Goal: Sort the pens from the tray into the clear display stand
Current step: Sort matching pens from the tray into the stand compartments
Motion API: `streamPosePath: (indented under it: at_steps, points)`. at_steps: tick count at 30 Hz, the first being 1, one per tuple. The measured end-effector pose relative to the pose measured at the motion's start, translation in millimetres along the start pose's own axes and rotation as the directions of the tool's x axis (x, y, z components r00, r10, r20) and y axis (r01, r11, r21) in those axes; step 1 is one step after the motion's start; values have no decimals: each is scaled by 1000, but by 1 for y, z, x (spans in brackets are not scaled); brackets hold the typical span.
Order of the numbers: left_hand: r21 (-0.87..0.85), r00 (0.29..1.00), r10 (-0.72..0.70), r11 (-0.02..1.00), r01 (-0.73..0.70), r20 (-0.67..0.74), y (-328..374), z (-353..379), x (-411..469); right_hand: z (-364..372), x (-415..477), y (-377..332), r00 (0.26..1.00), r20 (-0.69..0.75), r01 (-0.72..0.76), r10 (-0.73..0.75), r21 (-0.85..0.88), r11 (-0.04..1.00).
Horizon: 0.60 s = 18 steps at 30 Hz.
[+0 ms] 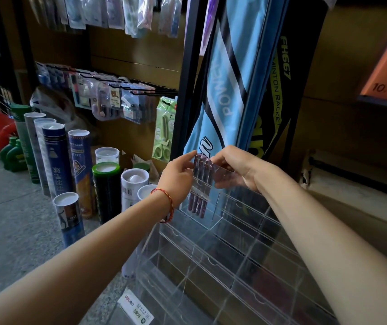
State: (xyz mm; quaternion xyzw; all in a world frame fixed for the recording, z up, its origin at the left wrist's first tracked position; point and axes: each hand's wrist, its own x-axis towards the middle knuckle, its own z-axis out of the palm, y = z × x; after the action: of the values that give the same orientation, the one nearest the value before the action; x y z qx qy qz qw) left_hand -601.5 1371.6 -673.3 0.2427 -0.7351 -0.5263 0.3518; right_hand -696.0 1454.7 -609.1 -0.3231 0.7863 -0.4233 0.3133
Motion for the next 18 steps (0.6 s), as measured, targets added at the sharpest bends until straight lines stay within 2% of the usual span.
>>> streamPosePath:
  at_steps: [8,18]
  points:
    - [31,1000,-12,999,11,21,-1,-5,2,0,0,2,999,-19,32,-34,-122,992]
    - [28,999,-32,999,31,22,2,-3,1,-2,-4,1,999,32,23,-20,-112,993]
